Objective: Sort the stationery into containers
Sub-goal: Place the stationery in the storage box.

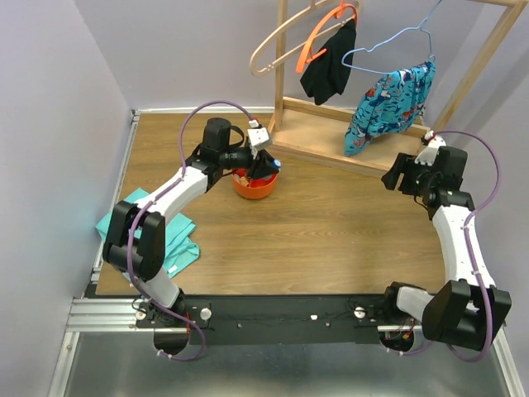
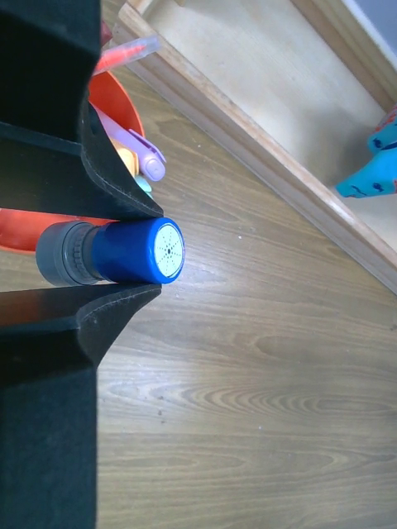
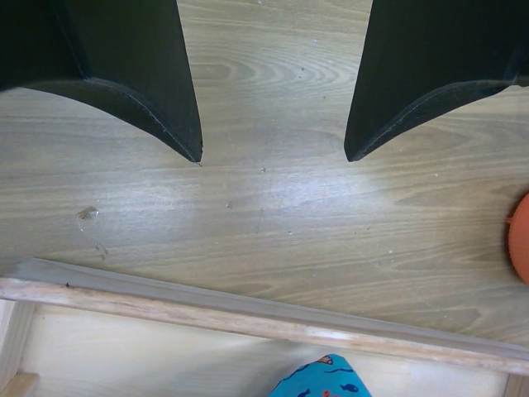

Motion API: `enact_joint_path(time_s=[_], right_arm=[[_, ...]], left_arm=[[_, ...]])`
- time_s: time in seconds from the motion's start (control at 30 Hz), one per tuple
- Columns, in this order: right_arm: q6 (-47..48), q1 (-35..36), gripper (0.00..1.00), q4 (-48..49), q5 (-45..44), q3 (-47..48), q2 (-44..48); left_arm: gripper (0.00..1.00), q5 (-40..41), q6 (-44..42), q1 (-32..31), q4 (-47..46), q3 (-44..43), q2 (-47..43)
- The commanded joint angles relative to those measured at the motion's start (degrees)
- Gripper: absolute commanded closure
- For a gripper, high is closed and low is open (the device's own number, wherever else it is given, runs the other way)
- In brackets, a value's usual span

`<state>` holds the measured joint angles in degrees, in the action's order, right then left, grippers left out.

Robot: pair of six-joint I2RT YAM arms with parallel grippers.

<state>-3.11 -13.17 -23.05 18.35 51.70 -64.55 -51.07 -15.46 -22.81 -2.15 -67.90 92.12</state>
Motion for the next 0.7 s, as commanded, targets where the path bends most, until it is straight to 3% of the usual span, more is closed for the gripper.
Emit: enact_joint_path(time_s=[0.0,0.57,0.67], right_arm=[[2.6,-1.1,0.23,-2.8,-1.6,3.6,-1.6],[4.3,-1.4,0.23,-3.3,-2.0,3.8,-3.7],[4.1,-1.4,0.23,-3.1,-1.8,3.2,-3.7]], left_arm=[[0.61,-3.2,-1.4,0.6,-5.6,0.1,3.8],[0.57,-0.7,-13.2,0.7,-0.2,-2.6,9.2],[0.49,0.3,-15.0,0.7,0.7,-2.6,9.1]])
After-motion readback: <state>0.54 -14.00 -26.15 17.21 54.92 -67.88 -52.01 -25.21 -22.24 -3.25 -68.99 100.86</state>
